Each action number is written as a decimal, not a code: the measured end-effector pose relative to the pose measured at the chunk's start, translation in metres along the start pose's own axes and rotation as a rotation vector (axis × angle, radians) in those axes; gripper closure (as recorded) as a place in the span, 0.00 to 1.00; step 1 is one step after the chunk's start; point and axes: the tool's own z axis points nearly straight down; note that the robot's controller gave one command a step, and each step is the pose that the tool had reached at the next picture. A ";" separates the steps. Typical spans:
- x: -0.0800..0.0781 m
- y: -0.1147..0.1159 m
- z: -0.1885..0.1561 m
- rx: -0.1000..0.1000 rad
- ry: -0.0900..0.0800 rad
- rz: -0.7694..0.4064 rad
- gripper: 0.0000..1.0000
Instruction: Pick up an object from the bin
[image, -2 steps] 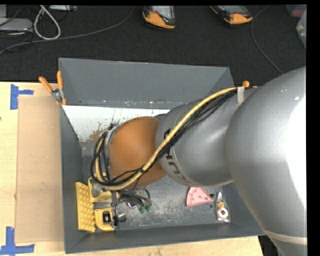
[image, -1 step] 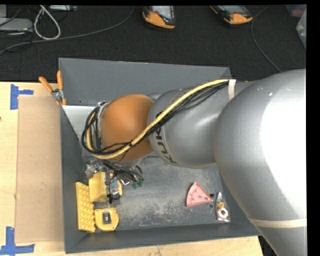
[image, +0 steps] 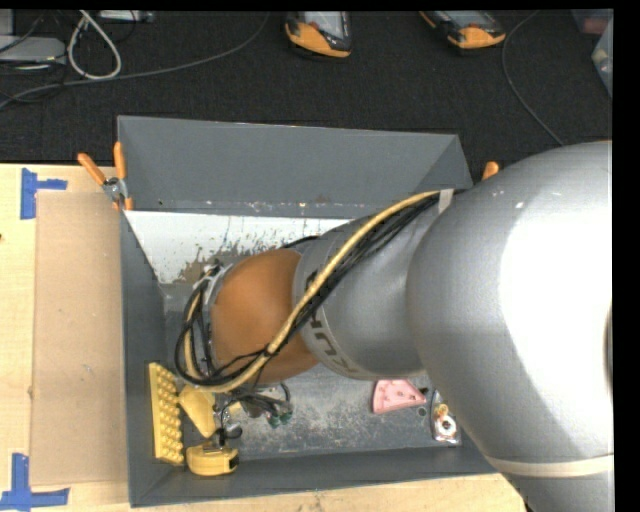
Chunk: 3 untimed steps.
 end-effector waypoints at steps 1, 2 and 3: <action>0.000 0.000 0.000 0.000 0.000 0.001 1.00; 0.003 -0.002 -0.080 -0.005 0.027 0.010 1.00; -0.008 0.003 -0.162 -0.004 0.018 -0.040 1.00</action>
Offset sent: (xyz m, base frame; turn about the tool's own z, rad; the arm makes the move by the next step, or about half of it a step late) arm 0.0040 -0.0085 0.1394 0.0181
